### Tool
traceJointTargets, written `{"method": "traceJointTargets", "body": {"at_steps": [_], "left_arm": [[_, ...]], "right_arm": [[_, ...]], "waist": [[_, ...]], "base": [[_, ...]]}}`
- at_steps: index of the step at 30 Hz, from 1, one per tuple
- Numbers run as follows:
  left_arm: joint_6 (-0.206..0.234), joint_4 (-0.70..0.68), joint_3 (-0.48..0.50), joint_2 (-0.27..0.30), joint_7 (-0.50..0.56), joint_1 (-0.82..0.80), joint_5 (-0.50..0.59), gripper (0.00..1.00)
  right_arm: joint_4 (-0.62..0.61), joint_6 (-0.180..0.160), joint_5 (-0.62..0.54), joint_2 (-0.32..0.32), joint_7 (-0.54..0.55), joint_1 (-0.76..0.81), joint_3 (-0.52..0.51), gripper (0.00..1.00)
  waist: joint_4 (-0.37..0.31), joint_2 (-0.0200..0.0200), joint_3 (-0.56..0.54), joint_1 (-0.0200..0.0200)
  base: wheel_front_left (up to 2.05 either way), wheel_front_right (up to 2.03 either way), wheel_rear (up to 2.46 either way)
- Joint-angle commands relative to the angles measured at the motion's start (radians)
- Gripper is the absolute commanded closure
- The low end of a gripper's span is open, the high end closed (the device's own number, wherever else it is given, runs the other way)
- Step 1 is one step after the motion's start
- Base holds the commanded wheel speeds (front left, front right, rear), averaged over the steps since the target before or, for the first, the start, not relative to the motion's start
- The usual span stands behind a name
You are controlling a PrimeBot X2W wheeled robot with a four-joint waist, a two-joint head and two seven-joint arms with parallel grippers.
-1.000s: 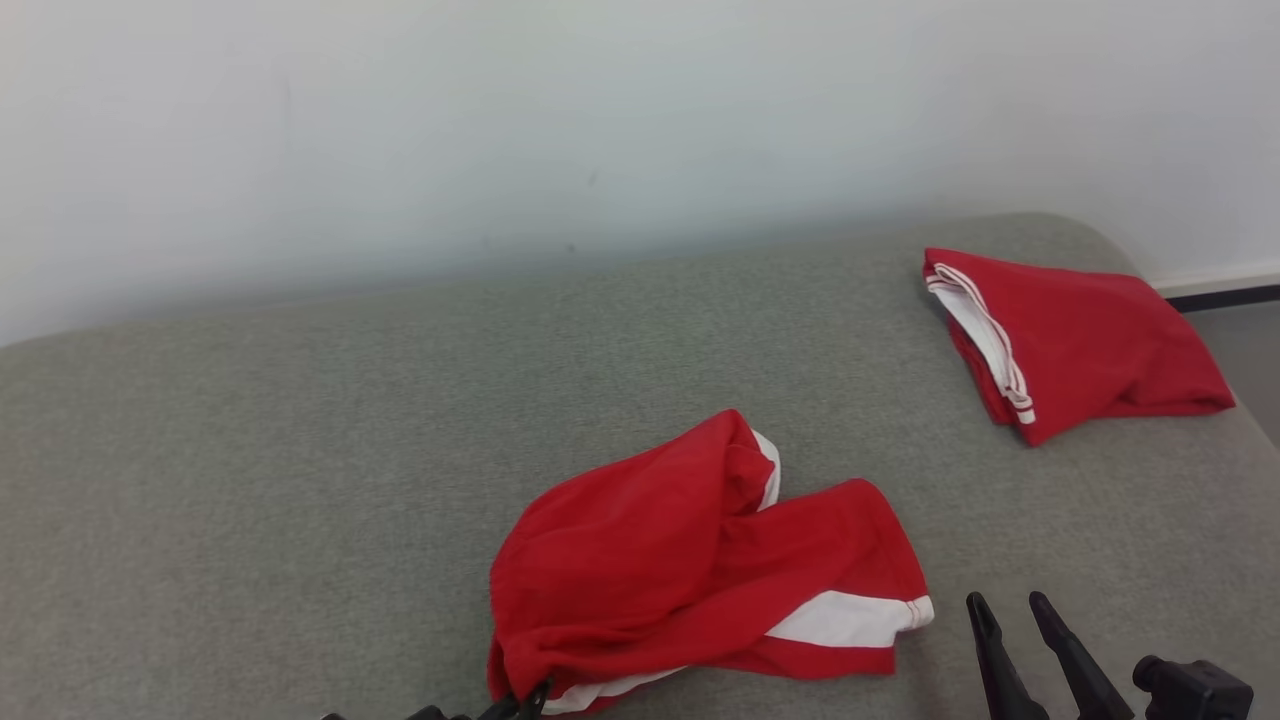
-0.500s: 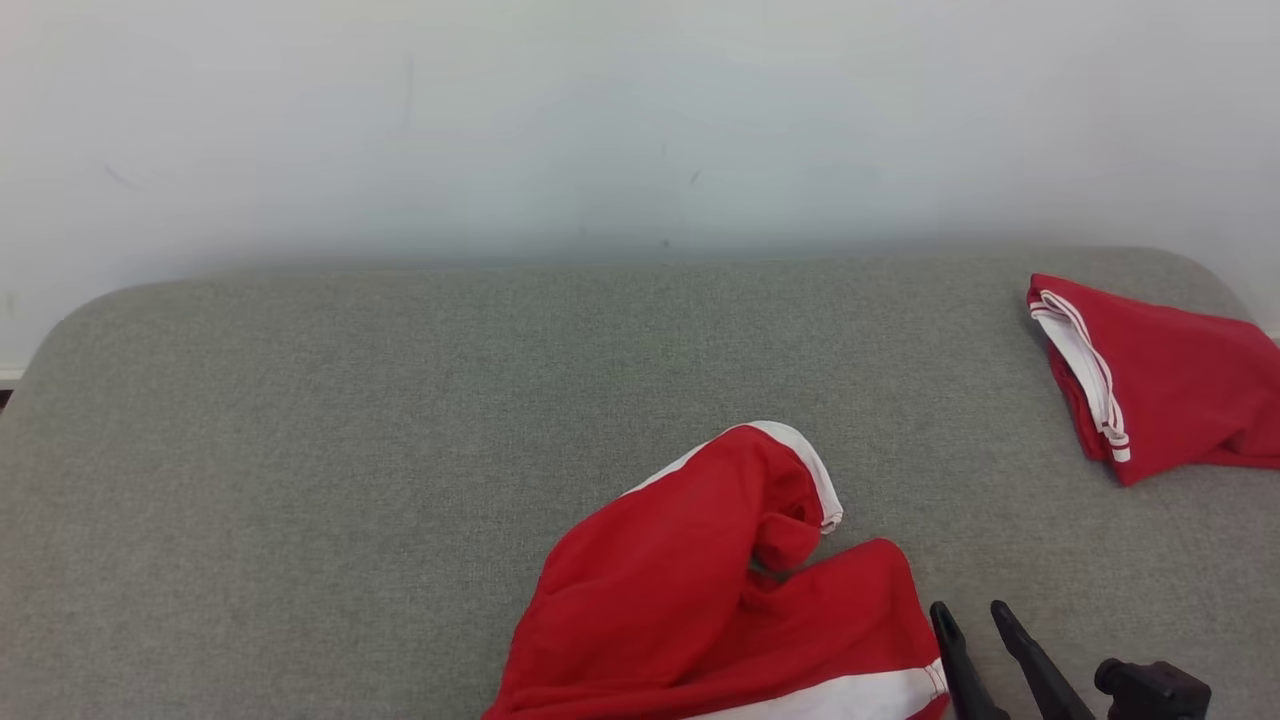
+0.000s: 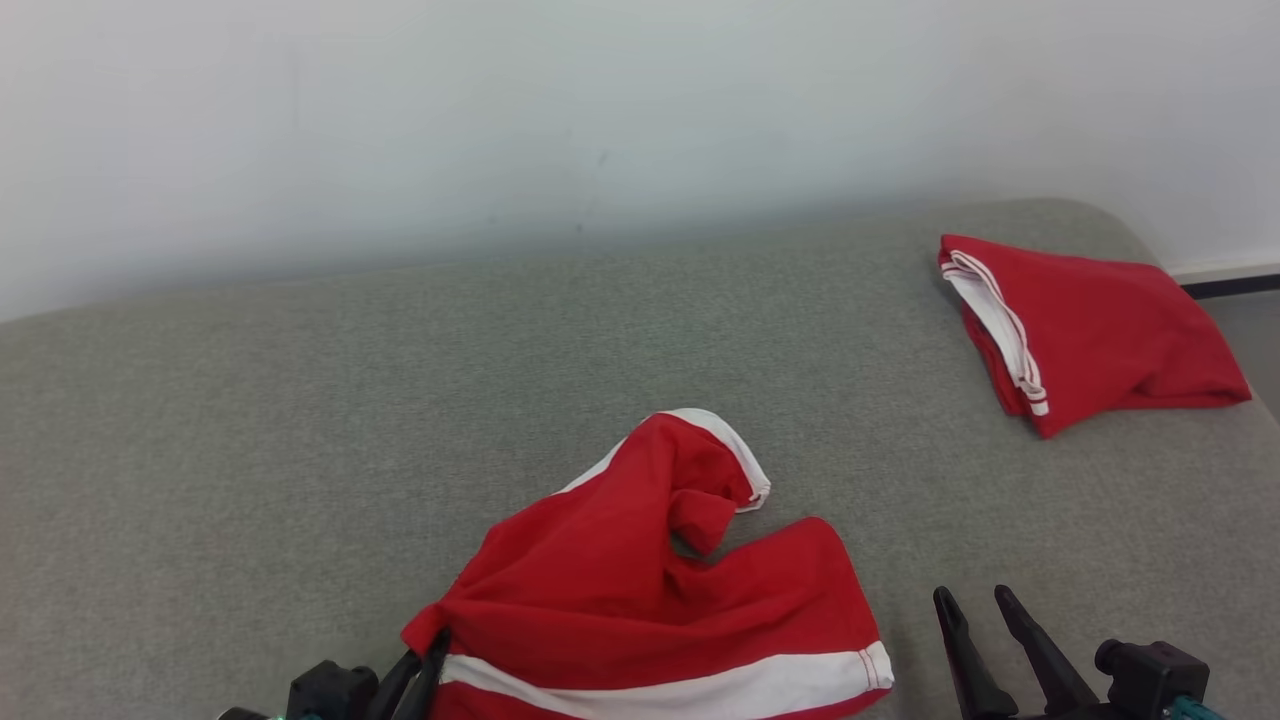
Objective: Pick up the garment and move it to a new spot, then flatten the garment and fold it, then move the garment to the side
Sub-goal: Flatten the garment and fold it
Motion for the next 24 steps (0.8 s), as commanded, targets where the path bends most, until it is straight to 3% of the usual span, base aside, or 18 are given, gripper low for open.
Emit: {"method": "traceJointTargets", "body": {"at_steps": [1,2,4,5,13,24], "left_arm": [[-0.004,0.015,0.001,-0.008,-0.006,-0.021,0.0,1.0],[-0.006,0.026,0.01,-0.014,-0.007,-0.027,-0.003,1.0],[-0.009,0.025,0.028,-0.021,-0.008,-0.027,0.0,0.57],[-0.012,0.021,0.034,-0.023,-0.008,-0.019,0.008,0.0],[-0.022,-0.04,0.055,-0.039,-0.007,0.079,0.025,0.0],[-0.019,-0.261,0.115,-0.026,-0.007,0.257,0.01,0.0]], "right_arm": [[-0.001,-0.003,-0.006,0.002,-0.005,-0.005,-0.002,0.0],[0.0,-0.003,-0.005,0.003,-0.007,-0.003,-0.004,0.0],[0.003,-0.003,-0.004,0.005,-0.008,0.005,-0.01,0.0],[0.004,-0.003,-0.002,0.008,-0.009,0.01,-0.011,0.0],[0.012,-0.003,0.007,0.021,-0.017,0.035,-0.015,0.0],[0.017,-0.003,0.014,0.026,-0.026,0.047,-0.002,0.0]], "waist": [[-0.022,0.0,0.01,0.0],[-0.023,0.0,0.01,0.0],[-0.019,0.0,0.008,0.0],[-0.014,0.0,0.006,0.0],[0.044,0.0,-0.013,0.0],[0.099,0.0,-0.021,0.0]], "base": [[0.0,0.0,0.0],[0.0,0.0,0.0],[0.0,0.0,0.0],[0.0,0.0,0.0],[0.0,0.0,0.0],[0.0,0.0,0.0]]}}
